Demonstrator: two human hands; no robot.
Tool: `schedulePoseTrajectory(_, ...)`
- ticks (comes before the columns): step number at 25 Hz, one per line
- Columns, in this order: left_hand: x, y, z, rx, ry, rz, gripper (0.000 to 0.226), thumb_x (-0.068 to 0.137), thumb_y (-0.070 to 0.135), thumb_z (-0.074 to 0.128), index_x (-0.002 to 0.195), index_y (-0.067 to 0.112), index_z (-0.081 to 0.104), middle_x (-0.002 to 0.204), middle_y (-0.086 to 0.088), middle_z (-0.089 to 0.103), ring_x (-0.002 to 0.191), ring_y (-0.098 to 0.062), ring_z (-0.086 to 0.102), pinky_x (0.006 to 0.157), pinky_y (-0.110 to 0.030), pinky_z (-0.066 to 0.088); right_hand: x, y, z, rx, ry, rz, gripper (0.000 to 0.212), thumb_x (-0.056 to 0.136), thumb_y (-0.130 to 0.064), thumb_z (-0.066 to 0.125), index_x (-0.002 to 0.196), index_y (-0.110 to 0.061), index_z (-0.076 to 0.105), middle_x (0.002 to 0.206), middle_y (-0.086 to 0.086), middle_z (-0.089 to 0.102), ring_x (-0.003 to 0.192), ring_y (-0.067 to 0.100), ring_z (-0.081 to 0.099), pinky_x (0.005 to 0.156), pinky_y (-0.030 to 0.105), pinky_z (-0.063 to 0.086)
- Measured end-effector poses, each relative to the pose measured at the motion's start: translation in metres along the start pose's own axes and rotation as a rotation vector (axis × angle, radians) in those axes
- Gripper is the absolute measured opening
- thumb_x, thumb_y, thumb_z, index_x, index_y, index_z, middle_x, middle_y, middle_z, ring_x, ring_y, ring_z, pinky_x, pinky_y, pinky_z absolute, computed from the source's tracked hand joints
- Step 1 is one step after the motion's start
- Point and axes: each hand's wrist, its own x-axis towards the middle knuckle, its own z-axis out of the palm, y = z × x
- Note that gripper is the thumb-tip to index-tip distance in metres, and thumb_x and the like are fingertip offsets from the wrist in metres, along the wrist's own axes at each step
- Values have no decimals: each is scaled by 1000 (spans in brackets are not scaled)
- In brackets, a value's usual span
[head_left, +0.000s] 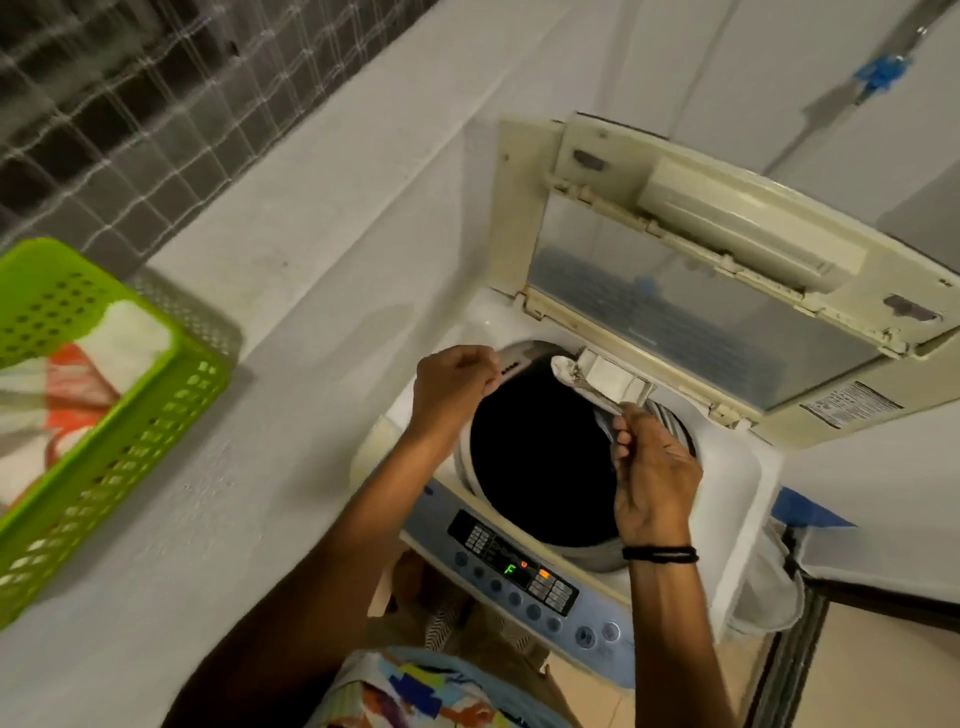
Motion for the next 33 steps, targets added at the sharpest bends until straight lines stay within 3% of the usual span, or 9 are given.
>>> schedulePoseTrajectory(5,-114,65,-112,12,245,374,14,78,13,73,85,25,76,85,-5,77,87,-25,72,89,-48,58,-83,-31,58,-83,-402,-41,18,95,-3,56,93,-7,74,76,1,64,64,2,53,54,7,45)
schedulePoseTrajectory(8,-185,98,-177,108,546,585,14,85,22,73,98,26,74,84,5,76,77,-8,69,78,-28,59,-129,-34,99,-73,-611,56,21,94,-4,57,95,-10,76,77,1,63,62,3,53,53,10,45)
schedulePoseTrajectory(10,-222,112,-222,306,727,709,22,87,31,71,109,32,70,95,11,74,83,-4,68,76,-20,54,-160,-31,128,-140,-704,86,19,93,-7,60,91,-11,78,72,0,65,58,5,53,49,12,44)
schedulePoseTrajectory(12,-240,119,-269,711,790,715,40,84,36,72,123,37,63,117,10,68,104,-12,64,90,-28,50,-190,-22,155,-245,-818,31,16,92,-8,62,90,-10,78,69,1,66,55,6,52,48,13,43)
schedulePoseTrajectory(14,-235,122,-310,1060,662,617,53,81,34,76,131,30,61,129,-1,63,120,-24,57,102,-36,41,-213,-12,178,-308,-897,-24,16,91,-6,63,90,-7,78,67,4,67,54,8,52,47,15,43)
schedulePoseTrajectory(17,-209,119,-342,1215,414,472,46,82,25,77,126,19,67,129,-7,65,124,-26,57,103,-27,36,-238,5,204,-431,-993,-152,18,91,-2,62,86,-7,79,66,7,70,55,11,55,49,17,46)
schedulePoseTrajectory(24,-176,117,-369,1129,355,621,22,89,20,67,109,19,77,102,-9,77,96,-27,70,85,-39,54,-266,53,252,-957,-1046,-639,25,86,-20,66,65,-31,76,67,8,74,64,23,69,73,48,59)
schedulePoseTrajectory(29,-167,117,-379,1113,303,673,17,91,21,64,99,16,78,90,-9,76,82,-25,70,76,-42,55,-280,78,286,-1425,-888,-1120,22,89,-26,60,94,-23,81,95,8,76,93,32,69,75,33,54)
schedulePoseTrajectory(33,-165,117,-383,1085,299,721,16,90,21,66,99,16,79,86,-8,76,75,-24,70,73,-41,55,-285,85,300,-1559,-770,-1010,26,87,-27,59,105,-23,77,108,5,74,105,31,66,81,31,54)
